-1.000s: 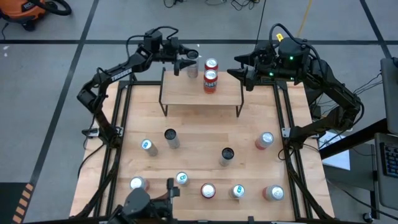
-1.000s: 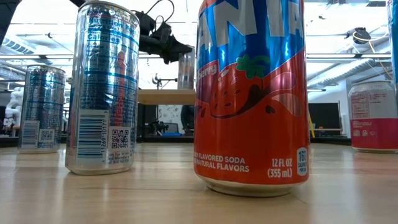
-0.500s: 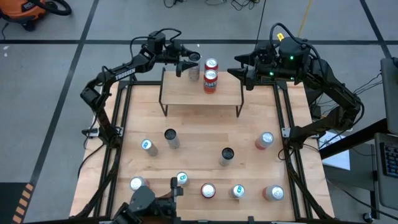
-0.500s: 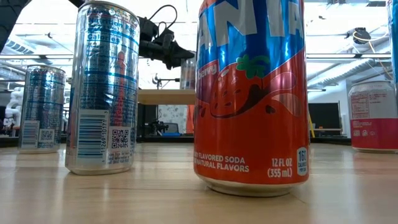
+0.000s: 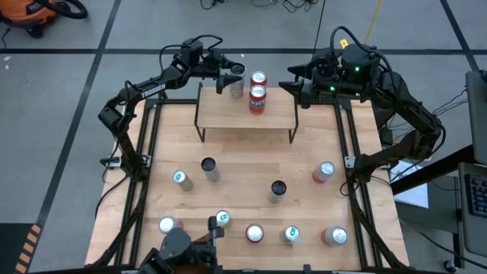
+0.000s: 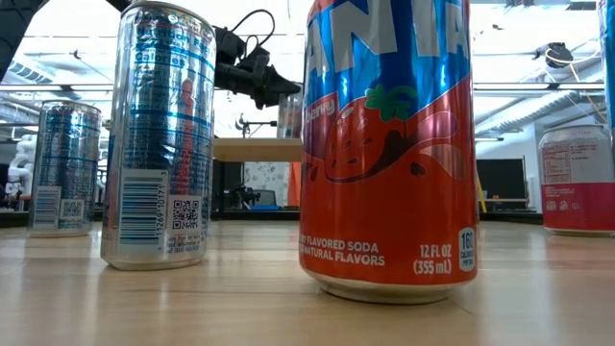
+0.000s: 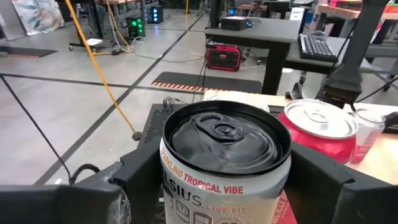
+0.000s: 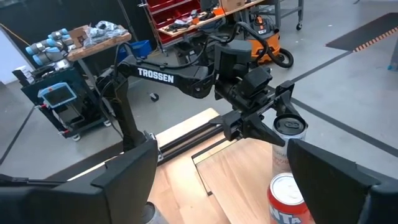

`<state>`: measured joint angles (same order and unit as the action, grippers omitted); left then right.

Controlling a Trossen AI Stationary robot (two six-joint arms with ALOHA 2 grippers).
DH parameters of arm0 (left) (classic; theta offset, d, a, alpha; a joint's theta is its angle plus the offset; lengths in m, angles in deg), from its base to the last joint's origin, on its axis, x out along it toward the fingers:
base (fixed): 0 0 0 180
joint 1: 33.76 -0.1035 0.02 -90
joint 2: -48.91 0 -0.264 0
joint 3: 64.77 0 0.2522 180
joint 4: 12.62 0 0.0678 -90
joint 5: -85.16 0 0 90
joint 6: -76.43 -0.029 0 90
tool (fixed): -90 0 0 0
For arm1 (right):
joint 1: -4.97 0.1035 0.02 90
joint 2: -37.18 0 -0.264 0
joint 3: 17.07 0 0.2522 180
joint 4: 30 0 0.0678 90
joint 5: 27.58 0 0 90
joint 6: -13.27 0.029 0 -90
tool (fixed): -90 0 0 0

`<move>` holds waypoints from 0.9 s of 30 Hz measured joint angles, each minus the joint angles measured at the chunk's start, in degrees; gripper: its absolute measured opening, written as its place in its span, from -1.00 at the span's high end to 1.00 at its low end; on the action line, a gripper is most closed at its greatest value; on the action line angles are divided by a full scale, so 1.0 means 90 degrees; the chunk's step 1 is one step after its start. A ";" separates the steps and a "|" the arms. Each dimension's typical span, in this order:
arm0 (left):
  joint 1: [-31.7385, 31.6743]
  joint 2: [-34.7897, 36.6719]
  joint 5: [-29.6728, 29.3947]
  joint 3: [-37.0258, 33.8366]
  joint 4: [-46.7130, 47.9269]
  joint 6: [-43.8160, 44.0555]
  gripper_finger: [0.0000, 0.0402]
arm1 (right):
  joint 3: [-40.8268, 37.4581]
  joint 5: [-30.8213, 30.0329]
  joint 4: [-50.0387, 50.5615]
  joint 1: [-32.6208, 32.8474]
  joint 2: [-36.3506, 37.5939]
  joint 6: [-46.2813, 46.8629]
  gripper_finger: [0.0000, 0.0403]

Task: Place canned beverage on shelf
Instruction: Put the top right white and yellow soda can on the shelf

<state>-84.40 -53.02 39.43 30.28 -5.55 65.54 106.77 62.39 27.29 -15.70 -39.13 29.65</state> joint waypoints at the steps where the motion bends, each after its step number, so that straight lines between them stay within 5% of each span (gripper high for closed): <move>1: 0.0005 0.0000 0.0000 0.0000 -0.0001 0.0004 -0.40 | 0.0000 0.0002 0.0000 0.0000 0.0000 0.0003 -0.66; 27: 0.0018 0.0002 -0.0151 0.0007 -0.0004 0.0179 -0.65 | 0.0000 0.0005 -0.0001 0.0000 0.0000 0.0008 -0.66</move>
<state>-84.24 -53.00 38.07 30.35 -5.58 67.15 106.77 62.43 27.28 -15.70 -39.13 29.71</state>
